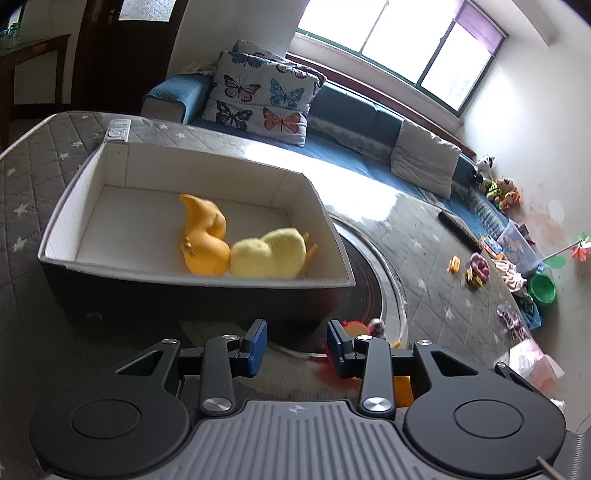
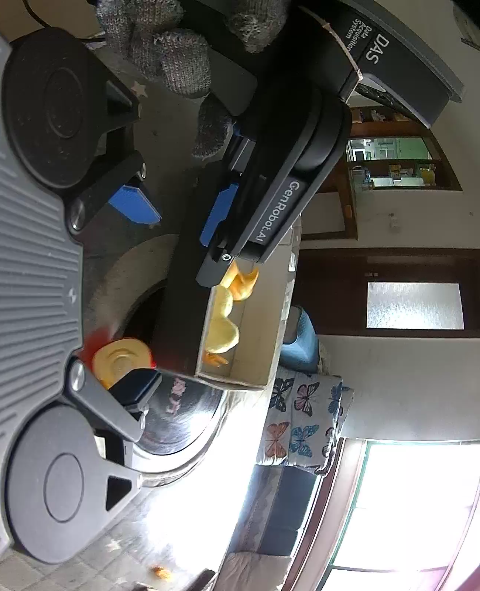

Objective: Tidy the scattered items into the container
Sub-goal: 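Withdraw both grippers toward the red apple toy and remaining orange duck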

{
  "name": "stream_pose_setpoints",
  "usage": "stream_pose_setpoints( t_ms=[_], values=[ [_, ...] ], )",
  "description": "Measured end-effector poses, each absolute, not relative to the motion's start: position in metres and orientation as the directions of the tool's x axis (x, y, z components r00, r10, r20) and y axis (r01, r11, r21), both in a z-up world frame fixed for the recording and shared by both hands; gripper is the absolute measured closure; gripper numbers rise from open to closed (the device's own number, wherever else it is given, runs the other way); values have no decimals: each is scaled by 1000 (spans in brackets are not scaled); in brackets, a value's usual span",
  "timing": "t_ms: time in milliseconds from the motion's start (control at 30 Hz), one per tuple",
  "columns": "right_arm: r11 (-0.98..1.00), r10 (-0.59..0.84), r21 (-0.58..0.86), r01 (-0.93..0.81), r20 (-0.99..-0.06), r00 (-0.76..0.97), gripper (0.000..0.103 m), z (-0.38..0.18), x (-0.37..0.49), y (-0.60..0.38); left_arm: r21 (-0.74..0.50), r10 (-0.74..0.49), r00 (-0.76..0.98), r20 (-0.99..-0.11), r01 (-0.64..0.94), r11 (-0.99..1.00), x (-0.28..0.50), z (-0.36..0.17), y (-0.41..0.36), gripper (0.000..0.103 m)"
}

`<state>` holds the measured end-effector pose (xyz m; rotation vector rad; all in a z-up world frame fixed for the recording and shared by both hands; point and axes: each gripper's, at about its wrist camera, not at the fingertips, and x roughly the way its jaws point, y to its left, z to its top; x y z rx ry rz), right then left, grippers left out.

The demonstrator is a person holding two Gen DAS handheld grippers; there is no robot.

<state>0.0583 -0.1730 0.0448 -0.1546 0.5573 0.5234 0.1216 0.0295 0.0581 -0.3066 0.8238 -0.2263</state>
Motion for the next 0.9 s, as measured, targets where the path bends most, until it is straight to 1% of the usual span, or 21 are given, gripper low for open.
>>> stream_pose_setpoints(
  t_ms=[100,667,733,800,900],
  values=[
    [867,417,0,-498,-547,726,12,42,52,-180,-350,-319,648,-691,86,933,116,53,24,64],
    [903,354,2,-430,-571,741,10,30,33,-211,-347,-344,594,-727,115,931,102,36,-4,64],
    [905,349,1,-426,-575,739,9,29,32,-212,-346,-347,589,-730,120,931,102,35,-8,64],
    [908,340,-4,-420,-578,742,6,27,31,-214,-344,-350,583,-733,126,930,101,34,-12,64],
    [912,330,-5,-410,-584,742,6,25,30,-217,-343,-353,575,-738,131,930,101,31,-16,64]
  ],
)
